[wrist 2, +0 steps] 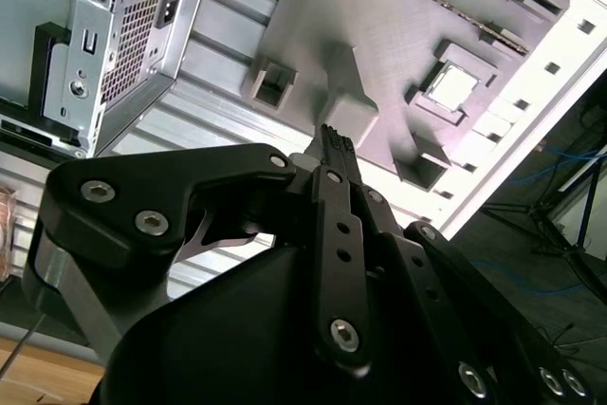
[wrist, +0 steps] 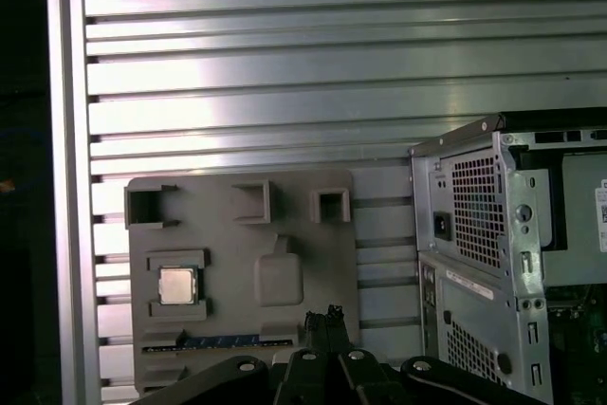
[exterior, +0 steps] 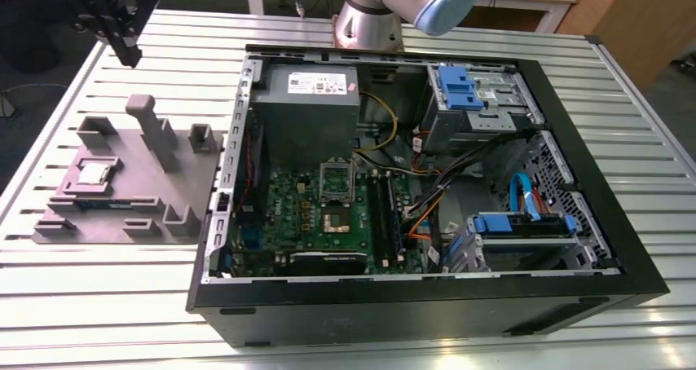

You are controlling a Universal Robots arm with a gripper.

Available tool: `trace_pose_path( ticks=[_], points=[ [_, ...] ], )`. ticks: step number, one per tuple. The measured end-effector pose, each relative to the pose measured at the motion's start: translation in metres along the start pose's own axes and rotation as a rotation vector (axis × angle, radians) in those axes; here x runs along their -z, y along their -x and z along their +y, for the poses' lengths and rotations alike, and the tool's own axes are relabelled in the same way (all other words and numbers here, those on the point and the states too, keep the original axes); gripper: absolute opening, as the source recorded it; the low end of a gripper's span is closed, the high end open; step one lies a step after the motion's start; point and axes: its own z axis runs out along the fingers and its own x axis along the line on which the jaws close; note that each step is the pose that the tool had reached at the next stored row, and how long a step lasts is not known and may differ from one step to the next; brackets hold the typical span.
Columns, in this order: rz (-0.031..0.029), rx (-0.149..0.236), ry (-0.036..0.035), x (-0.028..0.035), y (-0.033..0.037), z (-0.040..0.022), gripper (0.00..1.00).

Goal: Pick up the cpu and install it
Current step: 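Reach for the cpu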

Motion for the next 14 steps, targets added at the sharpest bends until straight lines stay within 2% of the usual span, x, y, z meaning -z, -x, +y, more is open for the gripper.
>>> trace_pose_path(
  ticks=[14],
  points=[
    [-0.0001, 0.0, 0.0001, -0.0001, -0.0051, -0.0004, 0.1]
  ],
)
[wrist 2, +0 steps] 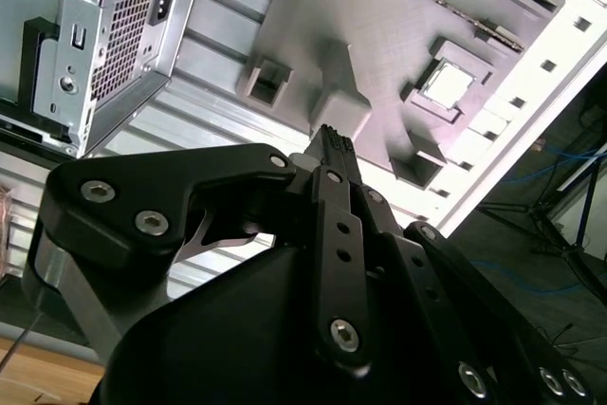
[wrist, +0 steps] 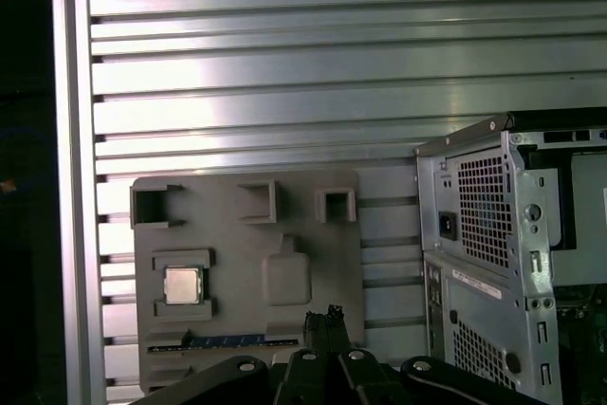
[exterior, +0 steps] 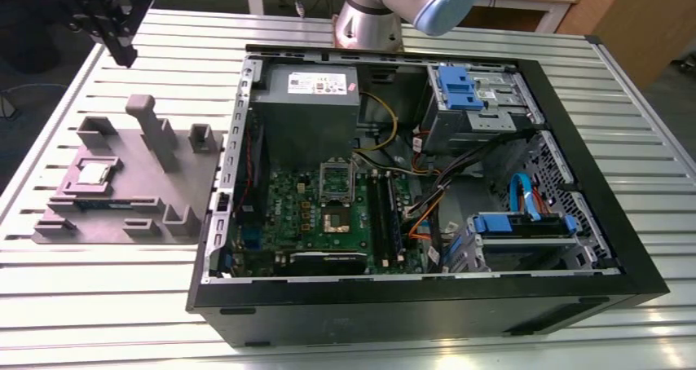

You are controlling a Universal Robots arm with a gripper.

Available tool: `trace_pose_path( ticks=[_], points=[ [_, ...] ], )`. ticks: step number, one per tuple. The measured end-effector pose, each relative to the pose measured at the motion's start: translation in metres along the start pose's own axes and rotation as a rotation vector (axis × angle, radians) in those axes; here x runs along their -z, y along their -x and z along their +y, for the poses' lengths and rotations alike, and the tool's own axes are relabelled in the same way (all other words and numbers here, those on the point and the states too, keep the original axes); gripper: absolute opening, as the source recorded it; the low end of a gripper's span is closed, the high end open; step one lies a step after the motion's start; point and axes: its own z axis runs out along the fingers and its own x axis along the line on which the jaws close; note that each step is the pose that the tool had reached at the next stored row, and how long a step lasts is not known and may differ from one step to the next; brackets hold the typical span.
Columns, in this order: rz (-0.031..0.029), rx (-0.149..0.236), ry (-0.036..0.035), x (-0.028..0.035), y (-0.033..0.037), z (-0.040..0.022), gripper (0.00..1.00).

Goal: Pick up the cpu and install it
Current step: 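Reach for the cpu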

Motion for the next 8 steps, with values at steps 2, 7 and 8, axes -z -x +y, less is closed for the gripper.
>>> trace_pose_path(
  ticks=[2, 7, 8],
  points=[
    [0.0, 0.0, 0.0, 0.0, -0.0007, -0.0001, 0.1],
    [0.0, 0.0, 0.0, -0.0001, -0.0018, -0.0001, 0.1],
    [0.0, 0.0, 0.0, -0.0002, -0.002, -0.0002, 0.1]
  ],
)
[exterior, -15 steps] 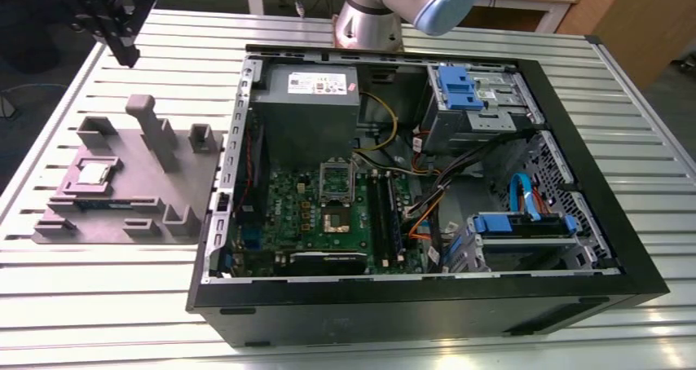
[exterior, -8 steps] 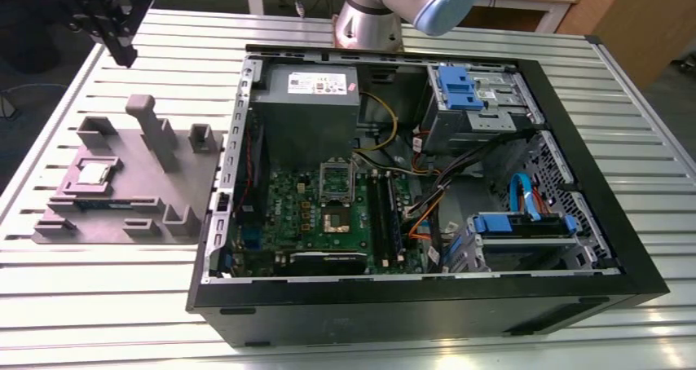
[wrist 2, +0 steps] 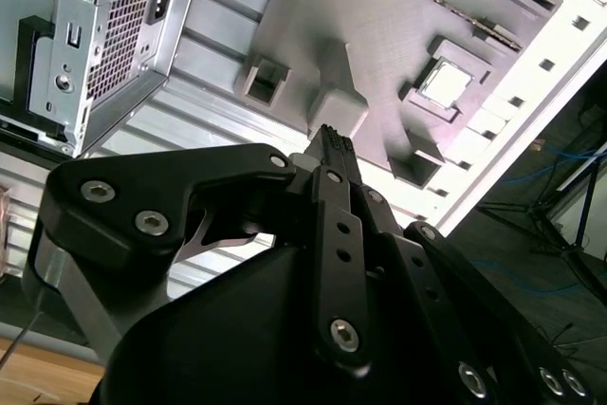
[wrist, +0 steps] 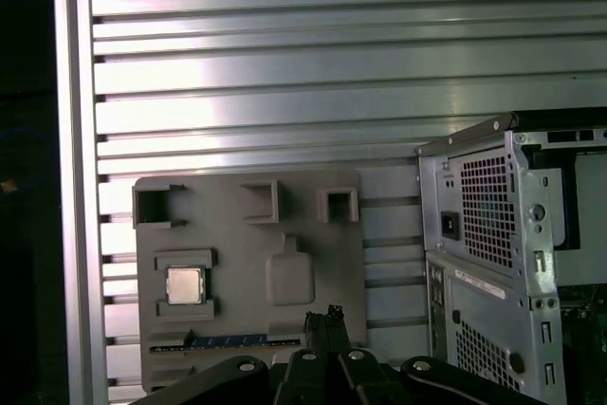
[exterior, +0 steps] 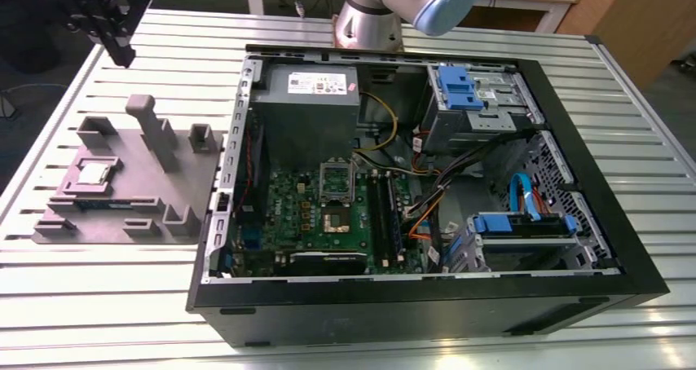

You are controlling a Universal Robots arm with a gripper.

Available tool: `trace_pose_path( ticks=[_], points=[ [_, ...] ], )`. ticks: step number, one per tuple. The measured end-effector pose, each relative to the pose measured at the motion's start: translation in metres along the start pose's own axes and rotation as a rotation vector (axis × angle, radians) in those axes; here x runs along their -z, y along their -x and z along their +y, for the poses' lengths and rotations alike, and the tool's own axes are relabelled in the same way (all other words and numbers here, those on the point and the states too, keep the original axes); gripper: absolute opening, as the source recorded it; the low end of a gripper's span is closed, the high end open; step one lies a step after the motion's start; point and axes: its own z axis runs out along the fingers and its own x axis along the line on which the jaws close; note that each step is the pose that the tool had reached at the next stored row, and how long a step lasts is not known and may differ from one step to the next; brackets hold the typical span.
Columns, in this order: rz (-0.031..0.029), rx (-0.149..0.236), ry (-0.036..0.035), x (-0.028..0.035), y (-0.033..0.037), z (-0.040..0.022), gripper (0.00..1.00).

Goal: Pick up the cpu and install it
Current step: 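Reach for the cpu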

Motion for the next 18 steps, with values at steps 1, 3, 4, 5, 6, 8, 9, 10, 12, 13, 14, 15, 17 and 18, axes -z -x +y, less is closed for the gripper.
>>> trace_pose_path(
  ticks=[1, 3, 4, 5, 6, 8, 9, 10, 12, 13, 14, 15, 17, 18],
  points=[
    [0.0, 0.0, 0.0, 0.0, -0.0002, 0.0, 0.1],
    [0.0002, 0.0, -0.0001, -0.0013, -0.006, -0.0005, 0.1],
    [0.0002, 0.0, -0.0001, -0.0013, -0.0062, -0.0005, 0.1],
    [0.0002, 0.0, -0.0001, -0.0013, -0.0063, -0.0005, 0.1],
    [0.0002, 0.0, 0.0, -0.0013, -0.0066, -0.0005, 0.1],
    [0.0002, 0.0, -0.0001, -0.0014, -0.0072, -0.0006, 0.1],
    [0.0002, 0.0, 0.0, -0.0014, -0.0077, -0.0006, 0.1],
    [0.0002, 0.0, -0.0001, -0.0014, -0.0078, -0.0006, 0.1],
    [0.0002, 0.0, 0.0, -0.0015, -0.008, -0.0007, 0.1],
    [0.0002, 0.0, 0.0, -0.0015, -0.0082, -0.0007, 0.1],
    [0.0002, 0.0, -0.0001, -0.0015, -0.0084, -0.0007, 0.1],
    [0.0002, 0.0, 0.0, -0.0015, -0.0086, -0.0007, 0.1],
    [0.0002, 0.0, 0.0, -0.0015, -0.0097, -0.0008, 0.1],
    [0.0002, 0.0, -0.0001, -0.0015, -0.0103, -0.0008, 0.1]
  ],
)
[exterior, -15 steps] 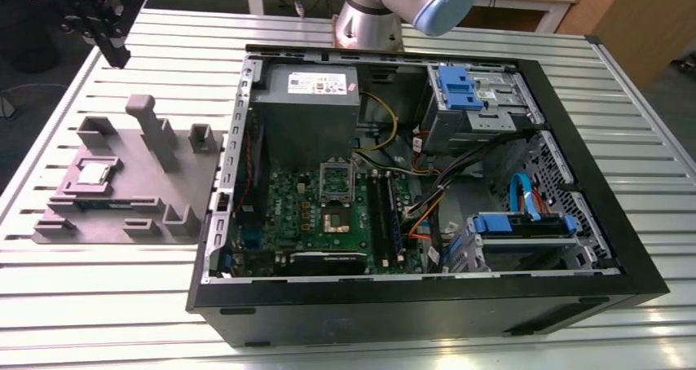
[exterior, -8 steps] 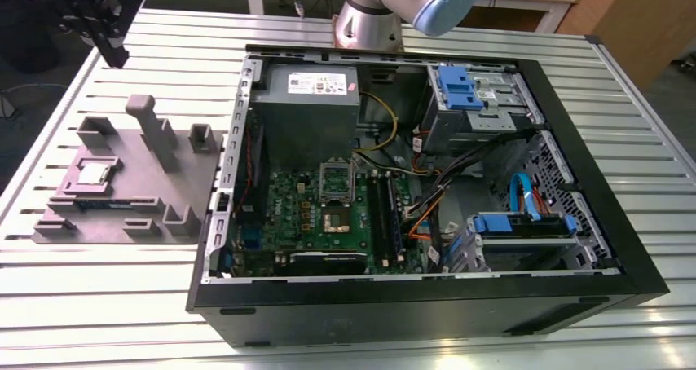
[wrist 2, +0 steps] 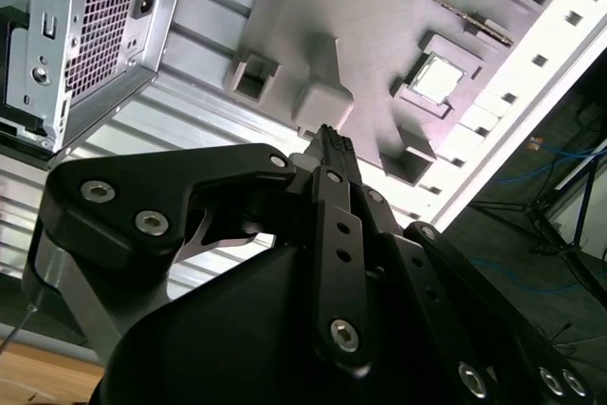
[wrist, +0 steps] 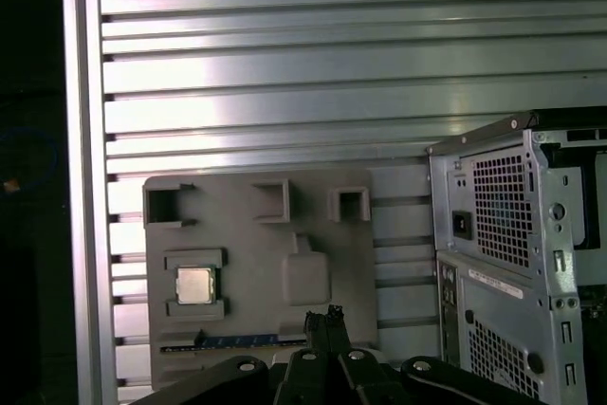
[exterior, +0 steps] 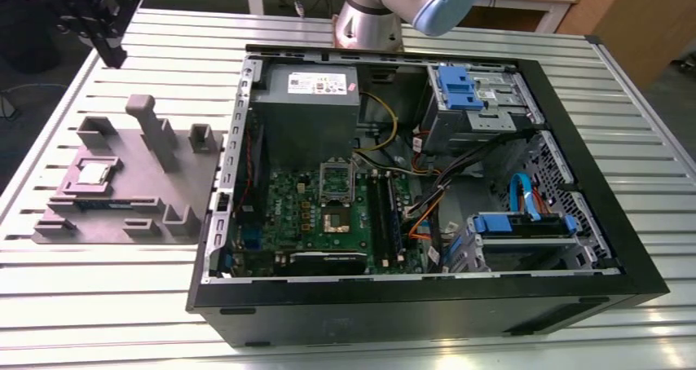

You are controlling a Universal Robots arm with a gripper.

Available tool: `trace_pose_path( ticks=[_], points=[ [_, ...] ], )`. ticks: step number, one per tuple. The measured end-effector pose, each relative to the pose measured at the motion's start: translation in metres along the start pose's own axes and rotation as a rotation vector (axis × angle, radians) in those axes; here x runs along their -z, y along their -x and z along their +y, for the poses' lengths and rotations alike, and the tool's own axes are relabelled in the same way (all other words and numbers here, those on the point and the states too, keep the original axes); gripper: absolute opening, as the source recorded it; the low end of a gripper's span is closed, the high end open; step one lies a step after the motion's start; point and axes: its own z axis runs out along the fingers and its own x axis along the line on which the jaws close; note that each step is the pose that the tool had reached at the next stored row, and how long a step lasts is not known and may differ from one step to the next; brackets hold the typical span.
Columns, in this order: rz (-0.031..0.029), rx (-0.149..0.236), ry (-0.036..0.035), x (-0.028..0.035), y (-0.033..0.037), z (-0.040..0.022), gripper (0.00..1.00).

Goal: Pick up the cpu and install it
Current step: 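Reach for the cpu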

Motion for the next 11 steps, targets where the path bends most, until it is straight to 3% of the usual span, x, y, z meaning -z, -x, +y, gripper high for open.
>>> trace_pose_path(
  ticks=[6, 11],
  points=[
    [0.0022, 0.0, 0.0004, -0.0002, -0.004, -0.0003, 0.1],
    [0.0314, -0.002, -0.0001, -0.0006, -0.0094, -0.0007, 0.1]
  ],
)
